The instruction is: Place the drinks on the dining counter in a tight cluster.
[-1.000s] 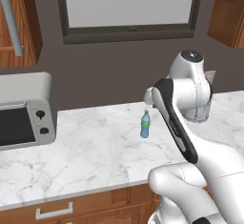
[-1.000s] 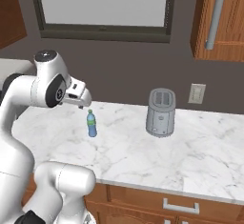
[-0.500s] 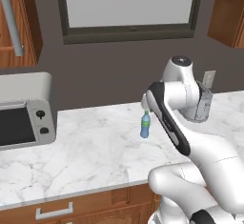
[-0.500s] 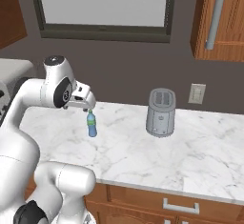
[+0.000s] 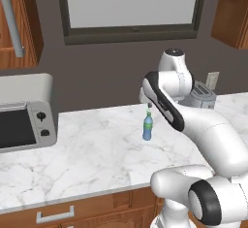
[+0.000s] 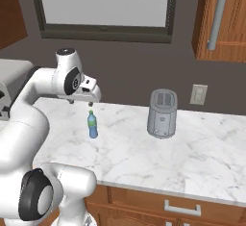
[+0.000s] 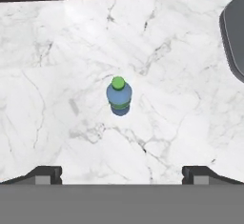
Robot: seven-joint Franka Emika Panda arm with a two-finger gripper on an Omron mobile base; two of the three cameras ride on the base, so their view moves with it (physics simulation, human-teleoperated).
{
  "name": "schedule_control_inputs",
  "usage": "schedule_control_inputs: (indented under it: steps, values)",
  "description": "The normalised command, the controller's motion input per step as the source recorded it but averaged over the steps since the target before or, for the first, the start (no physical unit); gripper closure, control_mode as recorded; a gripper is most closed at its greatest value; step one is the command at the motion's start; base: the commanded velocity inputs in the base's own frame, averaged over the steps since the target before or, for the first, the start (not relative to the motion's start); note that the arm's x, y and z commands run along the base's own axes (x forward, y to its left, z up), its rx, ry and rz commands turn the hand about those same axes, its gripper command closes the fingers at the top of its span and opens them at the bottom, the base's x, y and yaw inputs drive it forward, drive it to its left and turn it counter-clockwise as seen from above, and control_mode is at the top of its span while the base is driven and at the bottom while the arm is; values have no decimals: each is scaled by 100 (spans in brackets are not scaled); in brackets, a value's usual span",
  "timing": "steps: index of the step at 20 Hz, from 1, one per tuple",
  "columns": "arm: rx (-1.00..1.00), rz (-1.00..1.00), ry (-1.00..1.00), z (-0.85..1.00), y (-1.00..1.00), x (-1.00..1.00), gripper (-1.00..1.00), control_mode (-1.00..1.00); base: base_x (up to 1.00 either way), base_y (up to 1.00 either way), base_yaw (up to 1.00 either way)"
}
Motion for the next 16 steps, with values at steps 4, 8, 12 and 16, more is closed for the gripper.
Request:
schedule_control_inputs:
  steps: [4, 8, 12, 16]
  values:
    - [0, 0, 0, -42, 0, 17, -100, -100, 0, 0, 0]
    - [0, 0, 0, -25, 0, 19, -100, -100, 0, 0, 0]
    - [0, 0, 0, -12, 0, 22, -100, -100, 0, 0, 0]
    - [0, 0, 1, -1, 0, 25, -100, -100, 0, 0, 0]
